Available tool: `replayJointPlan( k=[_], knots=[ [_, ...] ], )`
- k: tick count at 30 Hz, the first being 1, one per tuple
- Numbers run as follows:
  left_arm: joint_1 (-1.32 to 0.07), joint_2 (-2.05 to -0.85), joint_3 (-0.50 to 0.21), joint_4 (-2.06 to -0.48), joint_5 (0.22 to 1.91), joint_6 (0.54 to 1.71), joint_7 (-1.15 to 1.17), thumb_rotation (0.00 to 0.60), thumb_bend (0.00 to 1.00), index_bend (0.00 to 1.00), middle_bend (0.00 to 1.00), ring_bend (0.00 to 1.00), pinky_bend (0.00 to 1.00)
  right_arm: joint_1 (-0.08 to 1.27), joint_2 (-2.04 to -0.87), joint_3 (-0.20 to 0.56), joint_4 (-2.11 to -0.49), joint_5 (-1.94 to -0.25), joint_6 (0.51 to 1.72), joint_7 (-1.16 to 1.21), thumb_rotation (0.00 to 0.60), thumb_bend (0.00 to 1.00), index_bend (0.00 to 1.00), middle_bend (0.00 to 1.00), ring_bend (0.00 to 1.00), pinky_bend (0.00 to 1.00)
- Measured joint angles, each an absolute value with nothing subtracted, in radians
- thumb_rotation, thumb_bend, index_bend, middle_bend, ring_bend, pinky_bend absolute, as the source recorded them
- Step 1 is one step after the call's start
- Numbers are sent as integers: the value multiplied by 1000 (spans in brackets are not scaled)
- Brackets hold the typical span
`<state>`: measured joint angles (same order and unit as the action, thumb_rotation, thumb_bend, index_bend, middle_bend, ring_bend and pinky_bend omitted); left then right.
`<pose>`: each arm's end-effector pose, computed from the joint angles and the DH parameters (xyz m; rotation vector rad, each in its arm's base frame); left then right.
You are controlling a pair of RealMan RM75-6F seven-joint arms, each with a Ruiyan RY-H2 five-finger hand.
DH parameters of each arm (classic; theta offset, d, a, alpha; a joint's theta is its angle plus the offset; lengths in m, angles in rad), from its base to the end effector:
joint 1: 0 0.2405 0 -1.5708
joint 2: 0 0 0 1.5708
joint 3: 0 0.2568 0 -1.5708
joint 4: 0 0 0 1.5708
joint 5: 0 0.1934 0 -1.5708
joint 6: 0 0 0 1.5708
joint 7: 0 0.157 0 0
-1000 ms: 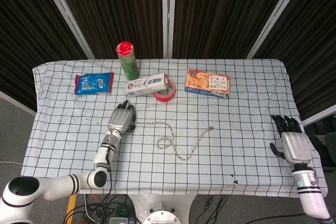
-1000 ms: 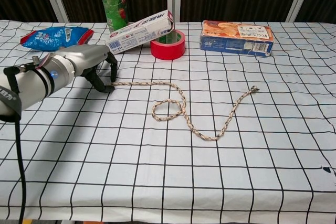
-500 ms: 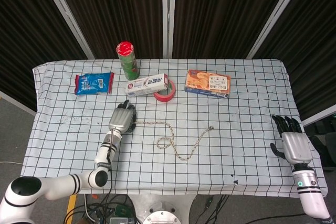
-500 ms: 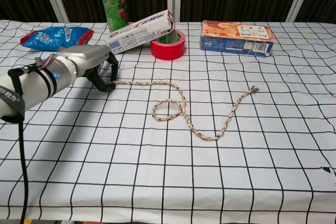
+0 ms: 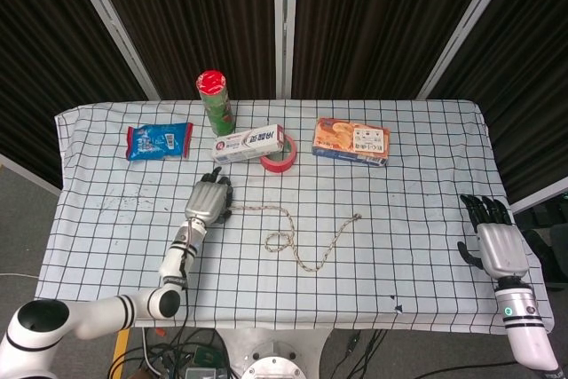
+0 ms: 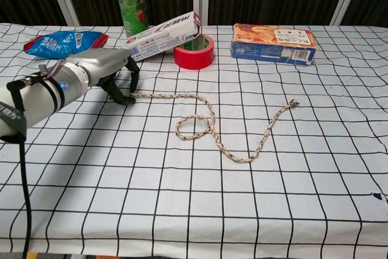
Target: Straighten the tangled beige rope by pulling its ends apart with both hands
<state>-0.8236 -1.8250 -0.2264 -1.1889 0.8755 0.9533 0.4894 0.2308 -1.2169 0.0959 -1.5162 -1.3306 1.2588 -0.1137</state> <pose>-0.1449 0.3744 -0.0685 -1.7553 -1.0184 -0.7919 -0.3163 -0.2463 0.1360 1.4537 -0.9485 0.7524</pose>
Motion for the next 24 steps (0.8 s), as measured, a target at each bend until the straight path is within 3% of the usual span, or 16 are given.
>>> replayJointPlan(
  k=[24],
  knots=[
    [-804, -1805, -227, -1189, 953, 967, 434, 600, 282, 607, 281, 14, 160, 241, -1218, 90, -1532, -1340, 1250, -134, 600, 296, 0, 84, 0, 0]
  ],
)
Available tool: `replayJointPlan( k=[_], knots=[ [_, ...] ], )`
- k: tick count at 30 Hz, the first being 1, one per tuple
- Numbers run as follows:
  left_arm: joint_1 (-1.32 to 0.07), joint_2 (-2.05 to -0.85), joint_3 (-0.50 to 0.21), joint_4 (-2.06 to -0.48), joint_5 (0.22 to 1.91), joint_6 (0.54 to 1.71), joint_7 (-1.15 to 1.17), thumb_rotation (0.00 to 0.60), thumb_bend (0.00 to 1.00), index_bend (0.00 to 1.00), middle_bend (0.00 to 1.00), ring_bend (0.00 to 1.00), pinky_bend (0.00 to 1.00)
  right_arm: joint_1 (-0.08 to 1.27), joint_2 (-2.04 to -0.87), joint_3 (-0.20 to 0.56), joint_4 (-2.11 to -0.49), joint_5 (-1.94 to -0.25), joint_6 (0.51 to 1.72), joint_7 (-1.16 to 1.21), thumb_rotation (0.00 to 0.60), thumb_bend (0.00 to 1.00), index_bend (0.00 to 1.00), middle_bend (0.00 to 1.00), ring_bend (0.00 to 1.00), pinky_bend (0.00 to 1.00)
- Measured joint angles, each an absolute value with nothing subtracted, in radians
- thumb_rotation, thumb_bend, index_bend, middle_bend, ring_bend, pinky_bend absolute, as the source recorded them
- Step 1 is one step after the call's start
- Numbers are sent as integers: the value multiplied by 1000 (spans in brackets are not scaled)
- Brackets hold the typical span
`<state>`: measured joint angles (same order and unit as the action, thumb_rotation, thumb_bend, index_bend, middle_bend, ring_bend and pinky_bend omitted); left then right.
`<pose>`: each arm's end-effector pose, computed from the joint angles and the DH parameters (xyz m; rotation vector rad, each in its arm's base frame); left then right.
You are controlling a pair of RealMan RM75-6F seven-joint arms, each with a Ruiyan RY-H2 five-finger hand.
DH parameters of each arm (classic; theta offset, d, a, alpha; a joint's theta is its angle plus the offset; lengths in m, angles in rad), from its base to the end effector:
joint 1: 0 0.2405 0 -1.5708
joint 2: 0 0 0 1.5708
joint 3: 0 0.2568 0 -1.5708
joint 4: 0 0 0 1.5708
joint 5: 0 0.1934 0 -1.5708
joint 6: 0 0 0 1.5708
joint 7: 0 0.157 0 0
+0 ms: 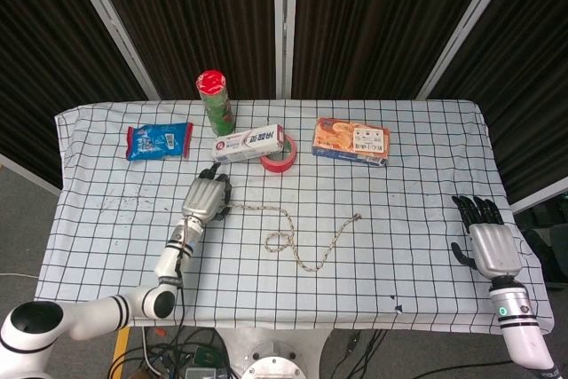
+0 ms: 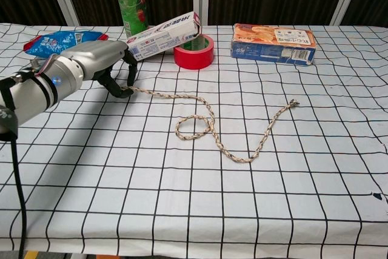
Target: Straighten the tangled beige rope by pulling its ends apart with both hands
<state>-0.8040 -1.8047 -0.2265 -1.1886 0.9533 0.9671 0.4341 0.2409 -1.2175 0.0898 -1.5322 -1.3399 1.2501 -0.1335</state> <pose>-0.1466 0.3759 -0.0586 -1.7497 -0.9869 -0.8432 -0.3103 -0.2473 0.1310 1.4849 -0.9434 0.7512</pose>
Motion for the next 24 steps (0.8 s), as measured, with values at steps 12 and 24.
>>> replayJointPlan(
  k=[12, 24],
  knots=[
    [-789, -1783, -225, -1201, 964, 972, 427, 600, 282, 618, 300, 37, 168, 242, -1216, 91, -1533, -1340, 1250, -132, 600, 295, 0, 84, 0, 0],
    [-781, -1783, -222, -1189, 1003, 977, 394, 600, 284, 621, 309, 42, 175, 269, -1218, 84, -1534, -1339, 1196, -154, 600, 296, 0, 86, 0, 0]
  ],
)
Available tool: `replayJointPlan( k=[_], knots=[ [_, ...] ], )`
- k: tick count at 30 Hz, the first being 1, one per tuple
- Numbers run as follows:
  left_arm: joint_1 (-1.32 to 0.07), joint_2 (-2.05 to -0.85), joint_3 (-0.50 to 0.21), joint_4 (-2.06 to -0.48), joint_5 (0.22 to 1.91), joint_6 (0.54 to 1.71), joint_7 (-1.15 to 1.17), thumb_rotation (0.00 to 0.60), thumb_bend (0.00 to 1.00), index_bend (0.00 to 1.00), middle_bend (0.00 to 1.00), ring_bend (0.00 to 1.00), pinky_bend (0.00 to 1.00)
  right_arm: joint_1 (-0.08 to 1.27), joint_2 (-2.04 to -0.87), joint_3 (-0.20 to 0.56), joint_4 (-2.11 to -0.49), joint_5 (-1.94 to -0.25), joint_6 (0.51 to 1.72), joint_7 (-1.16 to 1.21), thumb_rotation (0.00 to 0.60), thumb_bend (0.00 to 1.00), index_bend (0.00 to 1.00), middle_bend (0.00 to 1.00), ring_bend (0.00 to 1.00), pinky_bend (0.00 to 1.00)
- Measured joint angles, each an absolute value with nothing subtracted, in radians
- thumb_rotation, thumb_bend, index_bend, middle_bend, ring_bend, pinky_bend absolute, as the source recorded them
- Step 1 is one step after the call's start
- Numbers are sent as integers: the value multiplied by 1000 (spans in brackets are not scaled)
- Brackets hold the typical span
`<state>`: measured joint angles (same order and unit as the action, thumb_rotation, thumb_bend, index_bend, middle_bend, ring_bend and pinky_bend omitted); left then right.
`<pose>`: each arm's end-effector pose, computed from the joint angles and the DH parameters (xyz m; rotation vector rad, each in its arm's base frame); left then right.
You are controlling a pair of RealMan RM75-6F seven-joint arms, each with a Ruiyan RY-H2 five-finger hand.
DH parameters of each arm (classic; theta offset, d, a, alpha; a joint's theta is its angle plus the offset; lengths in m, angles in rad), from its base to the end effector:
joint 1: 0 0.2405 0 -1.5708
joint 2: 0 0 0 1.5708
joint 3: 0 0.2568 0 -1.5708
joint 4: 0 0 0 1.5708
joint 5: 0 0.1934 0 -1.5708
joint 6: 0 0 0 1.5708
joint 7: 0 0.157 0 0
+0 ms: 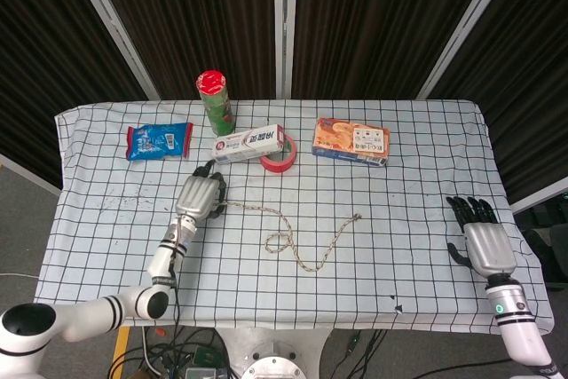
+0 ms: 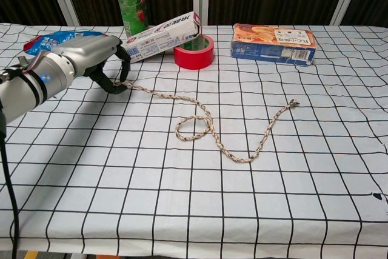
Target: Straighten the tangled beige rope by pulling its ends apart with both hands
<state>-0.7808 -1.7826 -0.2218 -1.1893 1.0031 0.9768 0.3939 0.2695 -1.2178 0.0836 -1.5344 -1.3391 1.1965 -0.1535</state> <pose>-0.1538 0.3758 -0.0497 -1.7402 -0.9710 -0.8652 -0.3064 -0.2533 0.1220 1.5452 -0.9506 0.7215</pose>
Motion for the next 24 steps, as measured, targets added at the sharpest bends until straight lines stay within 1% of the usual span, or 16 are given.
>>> replayJointPlan(
  k=[5, 13, 17, 24],
  knots=[
    [-780, -1783, -226, -1195, 1006, 977, 391, 600, 284, 621, 309, 42, 175, 311, -1232, 81, -1531, -1353, 1144, -174, 600, 297, 6, 93, 0, 0],
    [-780, -1786, -227, -1204, 997, 978, 413, 600, 284, 621, 309, 42, 175, 412, -1300, 92, -1497, -1366, 1019, -178, 600, 316, 125, 122, 0, 0],
    [-781, -1790, -229, -1215, 988, 984, 433, 600, 284, 621, 309, 42, 175, 467, -1355, 102, -1459, -1366, 966, -174, 600, 316, 143, 131, 0, 0],
    [-781, -1783, -237, -1227, 984, 992, 440, 600, 284, 621, 309, 42, 175, 539, -1434, 119, -1401, -1362, 906, -162, 600, 316, 162, 136, 0, 0]
  ],
)
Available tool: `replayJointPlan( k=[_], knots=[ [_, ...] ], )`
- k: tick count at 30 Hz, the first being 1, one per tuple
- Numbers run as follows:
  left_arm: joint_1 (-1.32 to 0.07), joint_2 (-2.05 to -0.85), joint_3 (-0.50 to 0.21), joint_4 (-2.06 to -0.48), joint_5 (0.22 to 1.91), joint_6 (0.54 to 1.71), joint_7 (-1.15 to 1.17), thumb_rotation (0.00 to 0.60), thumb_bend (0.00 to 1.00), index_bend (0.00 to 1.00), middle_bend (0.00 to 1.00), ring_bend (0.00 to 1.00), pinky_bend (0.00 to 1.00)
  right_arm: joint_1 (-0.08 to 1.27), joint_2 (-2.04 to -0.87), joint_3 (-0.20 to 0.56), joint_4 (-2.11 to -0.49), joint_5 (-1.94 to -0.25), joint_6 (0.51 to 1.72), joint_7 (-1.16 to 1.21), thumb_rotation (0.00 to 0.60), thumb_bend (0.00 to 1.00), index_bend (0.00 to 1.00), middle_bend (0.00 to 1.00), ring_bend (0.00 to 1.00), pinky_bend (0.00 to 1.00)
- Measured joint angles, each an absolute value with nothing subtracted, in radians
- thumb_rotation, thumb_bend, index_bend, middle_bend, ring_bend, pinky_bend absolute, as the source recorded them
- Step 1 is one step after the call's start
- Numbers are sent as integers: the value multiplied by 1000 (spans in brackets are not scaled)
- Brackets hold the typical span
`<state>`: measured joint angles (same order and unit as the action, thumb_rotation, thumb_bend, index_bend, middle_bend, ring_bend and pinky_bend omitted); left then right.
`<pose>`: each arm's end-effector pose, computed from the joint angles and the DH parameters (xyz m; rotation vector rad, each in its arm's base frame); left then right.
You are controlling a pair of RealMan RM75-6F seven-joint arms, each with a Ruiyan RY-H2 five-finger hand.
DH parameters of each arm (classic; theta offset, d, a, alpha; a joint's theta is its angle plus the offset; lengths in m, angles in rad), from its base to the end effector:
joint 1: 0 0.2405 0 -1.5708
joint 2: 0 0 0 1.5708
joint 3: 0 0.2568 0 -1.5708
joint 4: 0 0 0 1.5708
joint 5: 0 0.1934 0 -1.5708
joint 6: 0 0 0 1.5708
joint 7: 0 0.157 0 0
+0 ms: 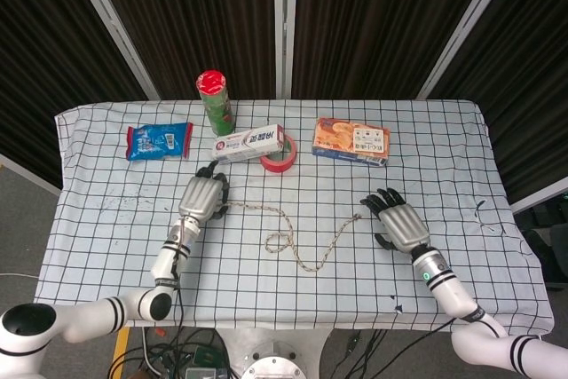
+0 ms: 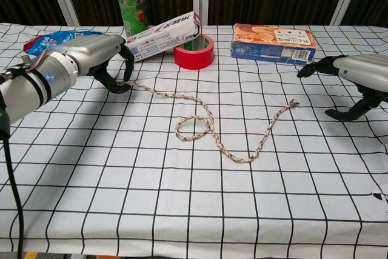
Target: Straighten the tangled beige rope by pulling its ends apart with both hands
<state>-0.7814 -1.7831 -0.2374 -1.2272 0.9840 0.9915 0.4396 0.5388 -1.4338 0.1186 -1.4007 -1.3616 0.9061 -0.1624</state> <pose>-0.1458 0.3735 -0.0493 -1.7357 -0.9681 -0.8707 -0.2341 -0.3186 0.0228 1.8947 -0.9619 0.7789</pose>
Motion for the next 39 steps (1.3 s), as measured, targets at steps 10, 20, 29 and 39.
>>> replayJointPlan(
  k=[10, 20, 29, 39],
  knots=[
    [-783, -1789, -242, -1224, 962, 997, 468, 600, 283, 621, 309, 42, 175, 598, -1502, 126, -1346, -1316, 847, -186, 600, 316, 222, 161, 0, 0],
    [-781, -1791, -244, -1219, 955, 1002, 473, 600, 283, 621, 309, 42, 175, 626, -1563, 124, -1310, -1296, 850, -212, 600, 316, 308, 182, 0, 0],
    [-781, -1788, -246, -1215, 956, 997, 464, 600, 283, 621, 309, 42, 175, 638, -1589, 119, -1294, -1291, 867, -242, 600, 323, 379, 217, 0, 0],
    [-779, -1786, -247, -1209, 956, 994, 457, 600, 283, 619, 309, 42, 175, 654, -1617, 118, -1266, -1274, 867, -264, 600, 324, 422, 235, 0, 0]
  ],
)
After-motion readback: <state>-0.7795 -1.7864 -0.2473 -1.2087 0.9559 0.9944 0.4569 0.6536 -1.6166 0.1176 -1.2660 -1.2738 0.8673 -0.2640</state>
